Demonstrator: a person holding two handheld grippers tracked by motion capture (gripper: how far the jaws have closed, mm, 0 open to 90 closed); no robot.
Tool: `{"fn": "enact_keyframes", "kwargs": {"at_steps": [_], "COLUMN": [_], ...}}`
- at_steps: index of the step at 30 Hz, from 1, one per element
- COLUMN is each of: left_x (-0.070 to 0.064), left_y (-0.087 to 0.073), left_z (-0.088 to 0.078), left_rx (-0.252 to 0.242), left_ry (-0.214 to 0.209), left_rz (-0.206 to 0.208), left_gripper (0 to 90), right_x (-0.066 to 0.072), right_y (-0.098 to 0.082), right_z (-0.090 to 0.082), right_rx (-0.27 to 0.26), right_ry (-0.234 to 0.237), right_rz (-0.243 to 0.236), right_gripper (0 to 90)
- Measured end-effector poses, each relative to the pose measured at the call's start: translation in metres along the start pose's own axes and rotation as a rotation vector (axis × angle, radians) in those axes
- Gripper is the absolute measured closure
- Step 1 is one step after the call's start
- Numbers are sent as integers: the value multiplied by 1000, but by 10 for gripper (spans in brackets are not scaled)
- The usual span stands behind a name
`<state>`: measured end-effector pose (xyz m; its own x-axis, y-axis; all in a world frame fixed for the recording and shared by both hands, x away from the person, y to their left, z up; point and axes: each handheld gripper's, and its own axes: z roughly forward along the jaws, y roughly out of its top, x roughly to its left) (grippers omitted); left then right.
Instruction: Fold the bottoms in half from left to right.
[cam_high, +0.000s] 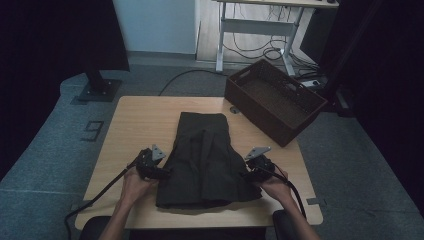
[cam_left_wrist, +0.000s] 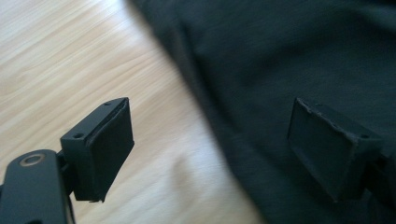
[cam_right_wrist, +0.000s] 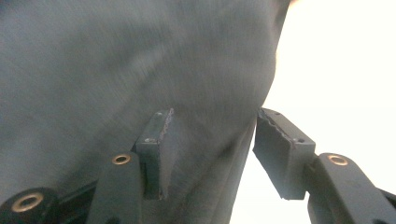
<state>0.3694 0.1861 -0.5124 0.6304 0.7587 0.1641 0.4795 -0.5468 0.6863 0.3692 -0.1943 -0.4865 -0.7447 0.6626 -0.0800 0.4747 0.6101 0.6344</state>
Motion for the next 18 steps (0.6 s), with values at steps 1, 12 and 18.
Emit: {"fn": "enact_keyframes", "kwargs": {"at_steps": [1, 12, 18], "left_x": [-2, -11, -11], "left_y": [-1, -10, -11], "left_z": [0, 19, 19], "left_rx": [-5, 45, 36], "left_ry": [-17, -25, -25], "left_rz": [-6, 7, 8], "left_gripper": [142, 142, 143], "right_x": [2, 44, 69], "right_y": [5, 62, 87], "right_z": [-4, 7, 22], "right_rx": [-18, -141, -143], "right_ry": [8, 220, 267], "right_rz": [-5, -35, -100], "right_gripper": [454, 394, 448]}}
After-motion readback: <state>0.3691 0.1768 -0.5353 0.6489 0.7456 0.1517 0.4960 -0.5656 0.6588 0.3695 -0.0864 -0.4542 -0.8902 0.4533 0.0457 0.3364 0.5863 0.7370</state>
